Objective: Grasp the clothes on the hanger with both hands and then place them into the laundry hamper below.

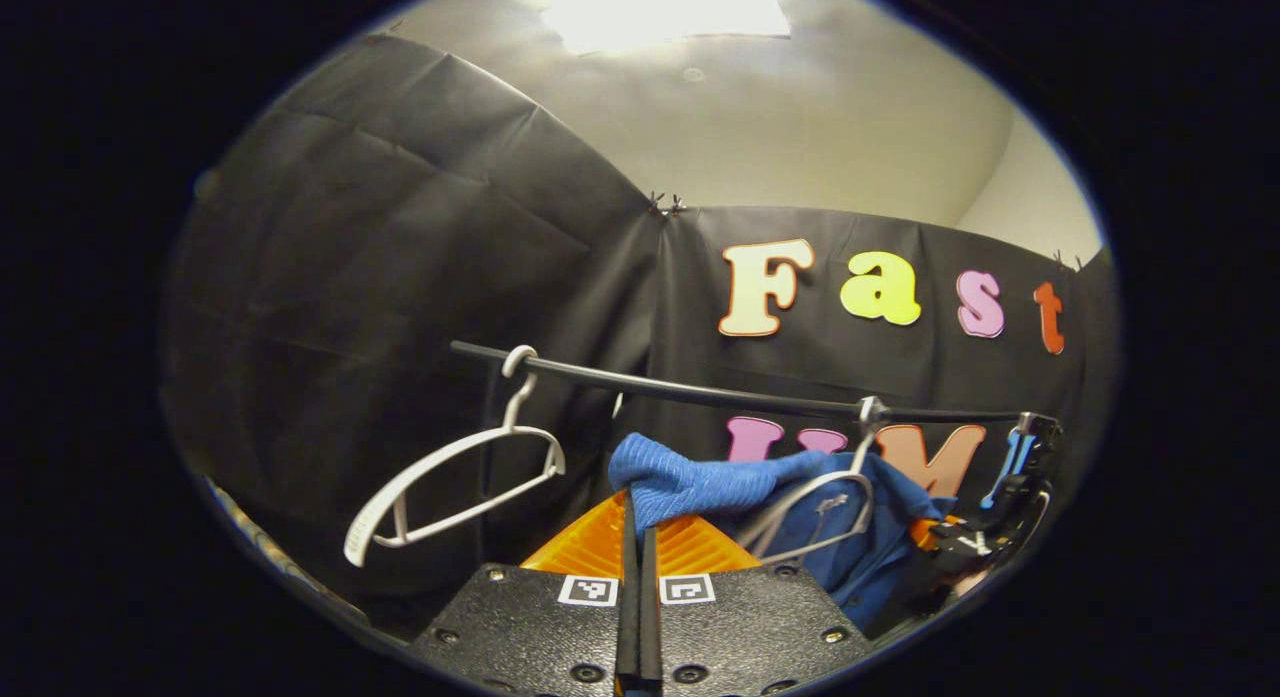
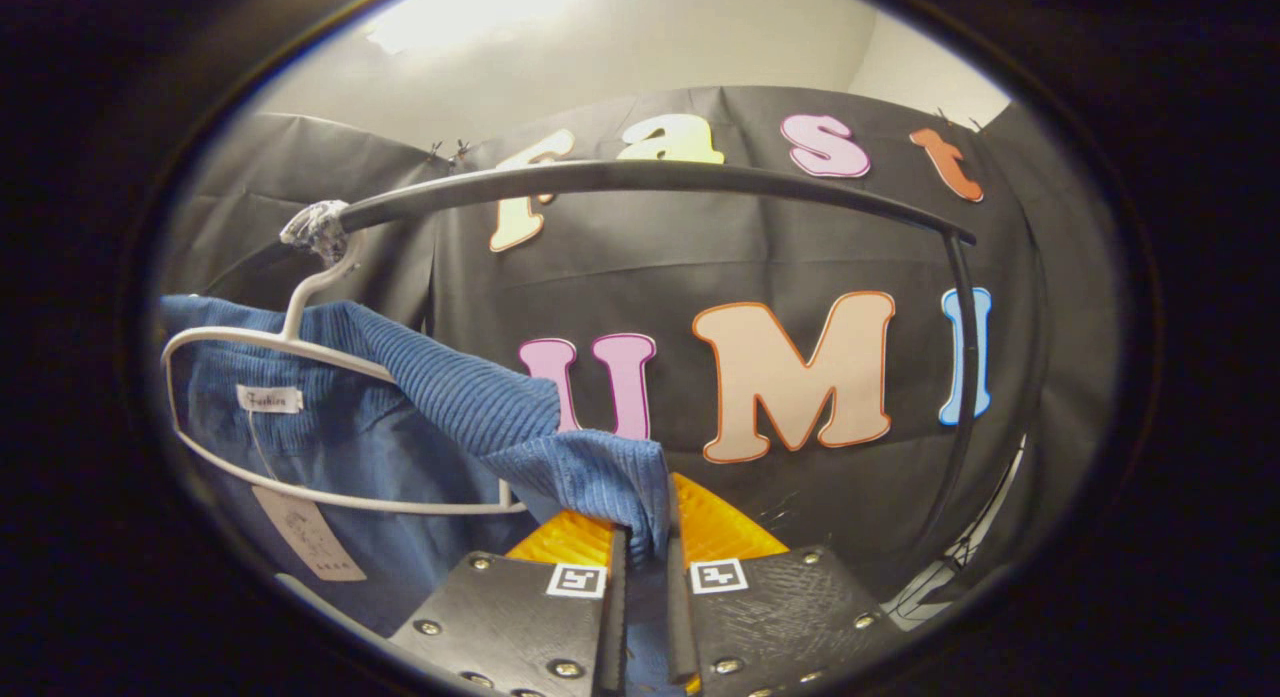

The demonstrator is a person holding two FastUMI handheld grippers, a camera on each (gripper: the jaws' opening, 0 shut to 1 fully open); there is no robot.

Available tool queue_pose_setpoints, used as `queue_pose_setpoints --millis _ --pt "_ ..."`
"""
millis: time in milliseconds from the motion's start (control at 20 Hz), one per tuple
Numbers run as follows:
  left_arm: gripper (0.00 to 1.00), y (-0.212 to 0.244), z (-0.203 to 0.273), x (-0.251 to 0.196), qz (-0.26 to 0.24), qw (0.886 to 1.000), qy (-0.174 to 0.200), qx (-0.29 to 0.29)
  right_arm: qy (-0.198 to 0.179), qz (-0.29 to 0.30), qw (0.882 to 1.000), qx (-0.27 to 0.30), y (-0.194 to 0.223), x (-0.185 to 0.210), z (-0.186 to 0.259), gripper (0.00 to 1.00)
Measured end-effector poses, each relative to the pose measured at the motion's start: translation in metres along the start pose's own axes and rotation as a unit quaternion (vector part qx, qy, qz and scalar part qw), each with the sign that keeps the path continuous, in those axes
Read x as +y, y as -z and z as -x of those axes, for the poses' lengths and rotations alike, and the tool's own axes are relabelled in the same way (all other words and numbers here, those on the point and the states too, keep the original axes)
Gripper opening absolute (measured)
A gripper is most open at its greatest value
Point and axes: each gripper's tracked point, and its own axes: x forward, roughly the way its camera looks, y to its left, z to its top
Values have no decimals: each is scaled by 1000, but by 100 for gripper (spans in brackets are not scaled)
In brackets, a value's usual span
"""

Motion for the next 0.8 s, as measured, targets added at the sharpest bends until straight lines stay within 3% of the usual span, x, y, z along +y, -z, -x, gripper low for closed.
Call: queue_pose_setpoints --millis 300,800 --pt "1 13 -14 13 -49 999 -2 9 -4 0 1000 3 4 5 -1 16" --pt "1 75 -42 -3 -1 997 63 35 41 1 999 1 2 -25 -28 16"
